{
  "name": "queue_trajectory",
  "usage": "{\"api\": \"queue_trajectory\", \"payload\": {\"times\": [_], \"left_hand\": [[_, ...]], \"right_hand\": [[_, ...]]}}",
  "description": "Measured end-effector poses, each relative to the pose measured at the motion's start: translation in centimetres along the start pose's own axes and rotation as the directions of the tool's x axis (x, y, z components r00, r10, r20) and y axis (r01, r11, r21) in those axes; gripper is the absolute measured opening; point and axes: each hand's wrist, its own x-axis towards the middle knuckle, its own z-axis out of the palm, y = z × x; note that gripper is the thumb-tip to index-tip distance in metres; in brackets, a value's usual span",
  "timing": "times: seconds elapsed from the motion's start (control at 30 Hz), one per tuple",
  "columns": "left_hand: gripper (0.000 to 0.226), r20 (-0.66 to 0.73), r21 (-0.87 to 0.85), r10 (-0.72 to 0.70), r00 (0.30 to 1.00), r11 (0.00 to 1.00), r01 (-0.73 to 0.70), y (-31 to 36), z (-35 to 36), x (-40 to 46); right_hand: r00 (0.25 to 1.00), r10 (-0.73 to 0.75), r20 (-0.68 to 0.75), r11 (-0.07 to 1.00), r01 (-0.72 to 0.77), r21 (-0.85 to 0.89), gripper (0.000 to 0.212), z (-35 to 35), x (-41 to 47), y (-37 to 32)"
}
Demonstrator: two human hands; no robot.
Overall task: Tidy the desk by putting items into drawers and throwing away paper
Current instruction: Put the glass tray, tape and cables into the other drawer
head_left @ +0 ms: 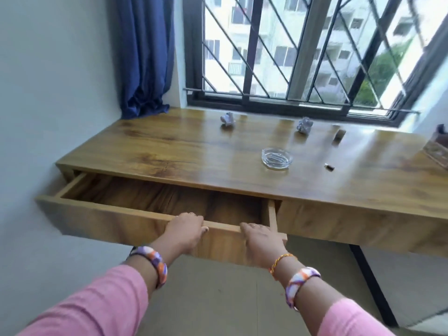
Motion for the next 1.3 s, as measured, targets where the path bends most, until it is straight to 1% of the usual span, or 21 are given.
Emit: {"api": "queue_trajectory", "payload": {"times": [0.1, 0.17, 0.2, 0.27, 0.3, 0.4, 0.43, 0.53, 0.7, 0.8, 0.9, 0.93, 1.0, 1.03, 1.1, 1.2, 1.3], "left_hand": [[0.035, 0.062, 0.057, -0.016, 0.998, 0.998, 0.012, 0.3, -0.2, -2.7], [0.032, 0.068, 0.122, -0.008, 0.998, 0.992, 0.000, 0.6, 0.1, -4.8], [0.031, 0.070, 0.146, -0.012, 0.997, 0.989, 0.002, 0.7, 0.2, -5.8], [0.028, 0.085, 0.155, -0.025, 0.996, 0.988, 0.012, 0.9, 0.1, -7.8], [0.028, 0.110, 0.147, -0.033, 0.993, 0.989, 0.017, 0.9, -0.1, -8.7], [0.034, 0.216, 0.114, -0.036, 0.976, 0.993, 0.012, 0.8, -0.4, -10.9], [0.035, 0.249, 0.104, -0.037, 0.968, 0.995, 0.011, 0.8, -0.3, -11.7], [0.035, 0.312, 0.103, -0.051, 0.949, 0.994, 0.019, 0.7, 0.0, -14.0], [0.037, 0.342, 0.132, -0.069, 0.937, 0.991, 0.024, 1.0, 1.0, -18.8], [0.033, 0.336, 0.135, -0.072, 0.939, 0.990, 0.028, 1.4, 1.9, -22.4], [0.030, 0.289, 0.151, -0.097, 0.952, 0.987, 0.055, 1.8, 2.9, -26.2], [0.029, 0.264, 0.138, -0.106, 0.959, 0.988, 0.071, 1.9, 3.2, -27.6], [0.027, 0.204, 0.093, -0.129, 0.970, 0.989, 0.112, 2.1, 4.2, -29.7], [0.027, 0.180, 0.074, -0.150, 0.972, 0.988, 0.139, 2.4, 4.7, -30.7], [0.029, 0.134, 0.060, -0.201, 0.970, 0.979, 0.194, 3.4, 5.6, -32.1], [0.038, 0.107, 0.082, -0.253, 0.961, 0.966, 0.245, 4.8, 6.0, -32.8], [0.039, 0.113, 0.083, -0.268, 0.957, 0.962, 0.260, 4.7, 5.5, -32.5]], "right_hand": [[0.997, -0.072, 0.017, 0.997, 0.072, -0.016, 0.041, 0.1, -2.9, -0.5], [0.995, -0.074, 0.071, 0.997, 0.072, 0.023, 0.040, -0.2, -5.1, -1.0], [0.992, -0.080, 0.093, 0.996, 0.076, 0.051, 0.037, -0.3, -6.1, -1.2], [0.984, -0.134, 0.115, 0.987, 0.122, 0.105, 0.022, -0.1, -7.7, -1.5], [0.978, -0.155, 0.143, 0.983, 0.137, 0.125, 0.020, 0.2, -8.4, -1.5], [0.945, -0.240, 0.222, 0.962, 0.201, 0.184, 0.038, 0.6, -10.1, -1.9], [0.933, -0.272, 0.234, 0.955, 0.231, 0.188, 0.040, 0.5, -10.9, -2.2], [0.906, -0.328, 0.268, 0.940, 0.285, 0.189, 0.040, 0.8, -13.0, -3.0], [0.894, -0.347, 0.284, 0.931, 0.293, 0.215, 0.041, 1.6, -17.5, -4.6], [0.895, -0.347, 0.280, 0.934, 0.301, 0.194, 0.039, 2.2, -20.4, -5.7], [0.891, -0.361, 0.275, 0.928, 0.315, 0.200, 0.037, 2.8, -23.2, -6.8], [0.895, -0.358, 0.267, 0.929, 0.312, 0.199, 0.034, 3.1, -24.2, -7.1], [0.926, -0.318, 0.204, 0.943, 0.288, 0.165, 0.013, 3.6, -25.9, -7.7], [0.945, -0.283, 0.162, 0.956, 0.264, 0.130, 0.014, 3.9, -26.8, -7.9], [0.962, -0.251, 0.107, 0.967, 0.243, 0.079, 0.026, 4.4, -28.0, -8.3], [0.964, -0.257, 0.070, 0.966, 0.253, 0.058, 0.028, 4.4, -28.7, -8.5], [0.958, -0.280, 0.063, 0.960, 0.277, 0.042, 0.030, 4.0, -28.9, -8.3]]}}
